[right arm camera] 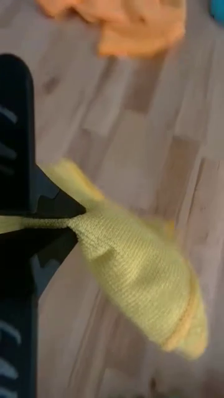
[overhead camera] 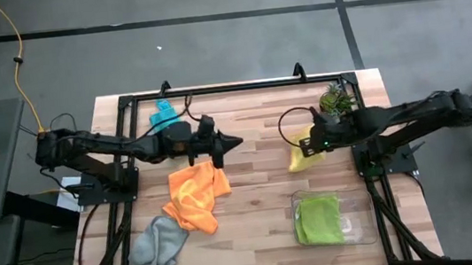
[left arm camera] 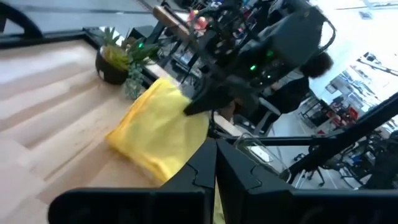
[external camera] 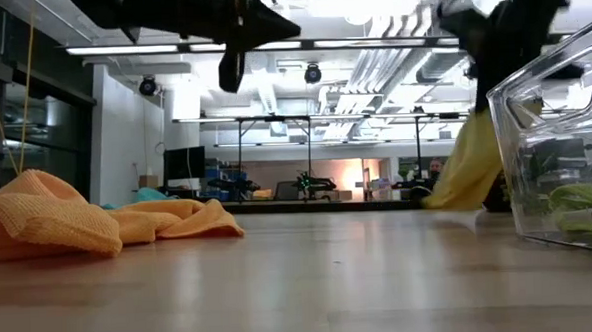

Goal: Fold microfiber towels
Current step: Put the yellow microfiber cloth into the transparent bin

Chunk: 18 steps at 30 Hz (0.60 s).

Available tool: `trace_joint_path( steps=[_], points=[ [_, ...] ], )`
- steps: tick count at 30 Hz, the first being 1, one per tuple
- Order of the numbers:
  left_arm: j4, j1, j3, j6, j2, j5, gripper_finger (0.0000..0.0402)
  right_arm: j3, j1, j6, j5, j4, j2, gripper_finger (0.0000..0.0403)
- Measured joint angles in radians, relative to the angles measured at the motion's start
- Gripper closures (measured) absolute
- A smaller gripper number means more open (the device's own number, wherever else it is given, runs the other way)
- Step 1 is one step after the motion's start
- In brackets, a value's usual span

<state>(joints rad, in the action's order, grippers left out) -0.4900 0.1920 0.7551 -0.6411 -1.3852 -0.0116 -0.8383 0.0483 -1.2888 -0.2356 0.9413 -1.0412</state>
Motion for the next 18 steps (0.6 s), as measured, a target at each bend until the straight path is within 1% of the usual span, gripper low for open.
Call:
trace_joint_path(
  steps=[4,9,13,18],
  points=[
    [-0.001,0.004,0.0,0.017,0.015,0.0,0.0401,-0.198,0.053,0.042,0.0,0.157,-0.005,0.0402],
    [0.016,0.004,0.0,0.017,0.009,-0.003,0.0401,-0.418,0.161,0.021,0.001,0.283,-0.035,0.0402],
    [0.056,0.004,-0.001,0.017,0.007,-0.003,0.0401,-0.587,0.285,-0.046,0.011,0.416,-0.107,0.0402],
    [0.075,0.004,-0.001,0.017,0.007,-0.003,0.0401,-0.801,0.449,-0.16,0.077,0.567,-0.249,0.0403]
  ],
)
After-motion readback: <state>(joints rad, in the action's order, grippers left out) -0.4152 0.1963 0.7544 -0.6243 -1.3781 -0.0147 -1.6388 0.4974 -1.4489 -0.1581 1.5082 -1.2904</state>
